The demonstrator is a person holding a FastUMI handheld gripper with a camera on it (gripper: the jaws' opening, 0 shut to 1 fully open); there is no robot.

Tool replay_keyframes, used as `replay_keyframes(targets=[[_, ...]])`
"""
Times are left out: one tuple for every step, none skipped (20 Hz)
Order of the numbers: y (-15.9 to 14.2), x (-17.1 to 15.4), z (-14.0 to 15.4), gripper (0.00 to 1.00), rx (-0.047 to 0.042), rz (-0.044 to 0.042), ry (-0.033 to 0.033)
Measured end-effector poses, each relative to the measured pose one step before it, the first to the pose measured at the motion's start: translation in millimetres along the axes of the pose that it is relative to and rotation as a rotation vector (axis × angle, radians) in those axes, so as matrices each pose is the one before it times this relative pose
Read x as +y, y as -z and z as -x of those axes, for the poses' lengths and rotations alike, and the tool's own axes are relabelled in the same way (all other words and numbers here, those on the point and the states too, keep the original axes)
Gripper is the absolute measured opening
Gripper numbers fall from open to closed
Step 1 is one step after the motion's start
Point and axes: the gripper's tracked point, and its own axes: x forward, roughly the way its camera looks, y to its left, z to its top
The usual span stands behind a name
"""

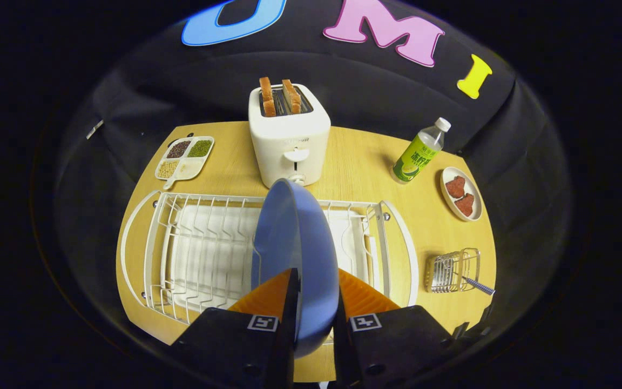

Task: Take the plate from the dish rack, then take the spoon from the basket and place it into the plate.

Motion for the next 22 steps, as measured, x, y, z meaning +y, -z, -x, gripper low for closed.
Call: replay_keyframes(targets=[[-8.81, -2.14, 4.15, 0.32, -0.02141, 0.02276, 0.01957], [-8.5, -1.87, 6.46, 0.31, -0.01798, 0.02442, 0.01547], [-4.79, -2.23, 6.36, 0.29, -0.00787, 0.01186, 0.0087], [-3.15, 1.16, 1.56, 0.3, -0.00657, -0.00423, -0.01585], [-3.21, 1.25, 5.34, 0.29, -0.00621, -0.01747, -0.02472], [-1.58, -0.24, 6.12, 0.29, -0.00759, -0.02209, -0.02083], [-2.69, -2.31, 6.06, 0.29, -0.01341, -0.01465, -0.02023], [-2.45, -3.37, 7.03, 0.3, -0.01807, -0.00861, -0.02094], [-2.57, -3.21, 7.66, 0.3, -0.02294, -0.01088, -0.02828], [0.45, -1.47, 8.18, 0.29, -0.01531, -0.01902, -0.03028], [1.29, -0.97, 7.73, 0.3, -0.00981, -0.02817, -0.03876], [3.61, -0.62, 7.61, 0.29, -0.00253, -0.03208, -0.03788], [5.39, 0.18, 7.19, 0.29, 0.00142, -0.03506, -0.043], [7.07, -2.49, 6.17, 0.29, 0.00381, -0.02882, -0.03988], [6.83, -3.43, 6.93, 0.3, 0.00353, -0.0214, -0.04415], [8.62, -4.5, 6.37, 0.29, 0.00567, -0.01276, -0.02791], [10.57, -7.18, 3.0, 0.29, 0.00871, -0.01046, -0.01655], [11.9, -9.46, 2.79, 0.3, 0.00928, -0.00727, -0.00782], [11.95, -8.99, 3.17, 0.29, 0.01165, -0.00275, -0.00945], [13.03, -7.11, 3.91, 0.3, 0.01478, -0.0029, -0.01053], [11.99, -5.6, 3.89, 0.29, 0.01537, -0.00839, -0.0138], [13.44, -4.48, 5.32, 0.29, 0.0167, -0.01492, -0.01795]])
